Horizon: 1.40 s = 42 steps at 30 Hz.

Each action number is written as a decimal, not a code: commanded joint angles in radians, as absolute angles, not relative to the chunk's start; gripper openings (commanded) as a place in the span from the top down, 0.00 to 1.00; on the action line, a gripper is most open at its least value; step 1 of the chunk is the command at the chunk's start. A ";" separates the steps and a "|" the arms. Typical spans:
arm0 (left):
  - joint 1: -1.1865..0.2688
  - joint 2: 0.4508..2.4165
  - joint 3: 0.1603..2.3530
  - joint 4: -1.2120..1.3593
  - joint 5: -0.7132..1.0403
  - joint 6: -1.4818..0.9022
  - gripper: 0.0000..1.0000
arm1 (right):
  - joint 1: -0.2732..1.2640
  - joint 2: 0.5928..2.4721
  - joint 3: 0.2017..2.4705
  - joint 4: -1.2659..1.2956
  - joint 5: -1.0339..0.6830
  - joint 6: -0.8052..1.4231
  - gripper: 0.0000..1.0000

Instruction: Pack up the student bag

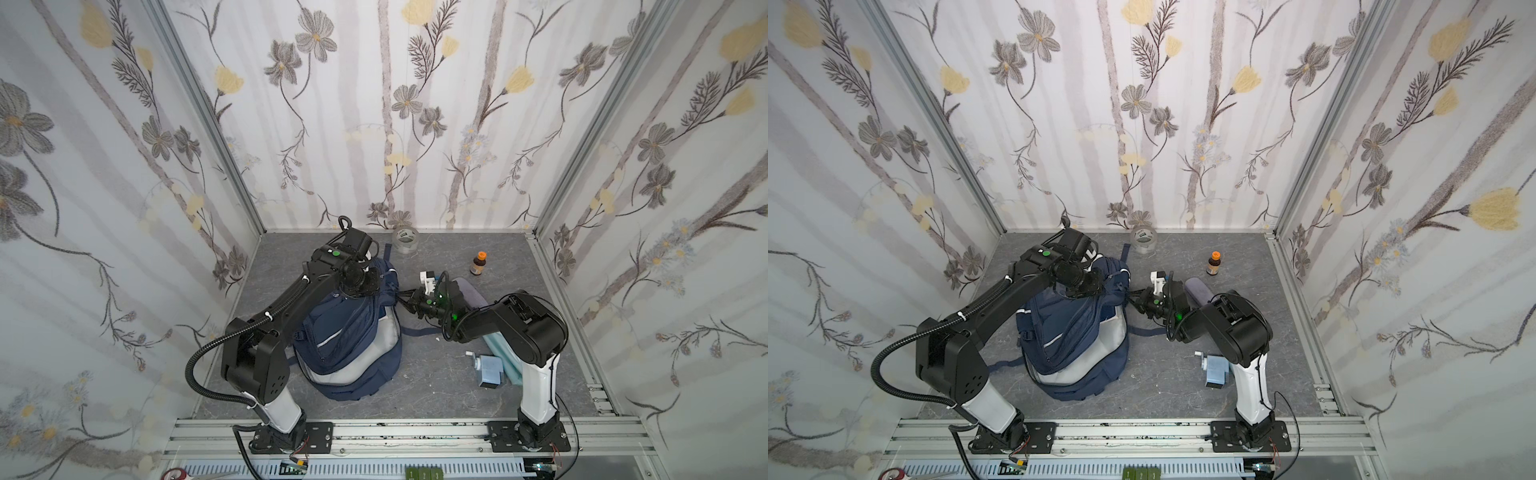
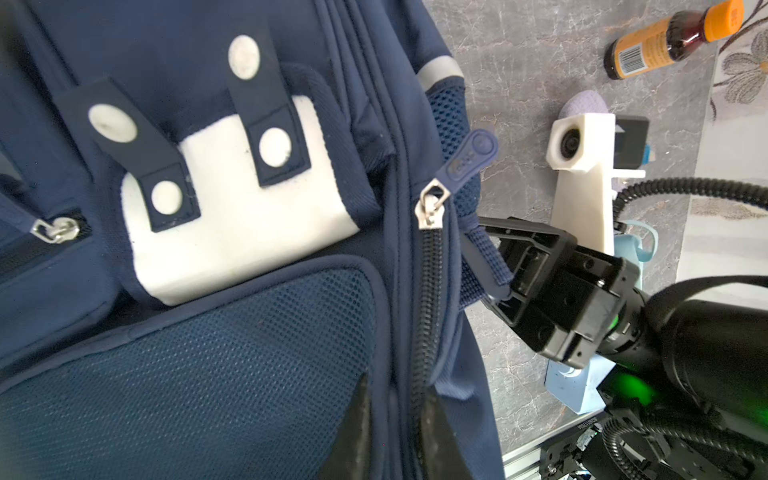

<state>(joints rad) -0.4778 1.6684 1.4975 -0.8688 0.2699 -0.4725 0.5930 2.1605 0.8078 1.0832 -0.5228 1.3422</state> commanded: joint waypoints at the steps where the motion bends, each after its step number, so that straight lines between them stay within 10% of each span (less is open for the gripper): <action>1: -0.482 1.675 1.484 -0.792 0.174 -0.547 1.00 | 0.594 2.139 0.785 1.162 -0.600 1.351 0.99; 18: -0.494 1.651 1.466 -0.754 0.081 -0.607 1.00 | 0.590 2.080 0.681 1.159 -0.569 1.391 1.00; 42: -0.494 1.673 1.529 -0.781 0.187 -0.584 1.00 | 0.558 2.297 0.988 1.113 -0.597 1.452 0.68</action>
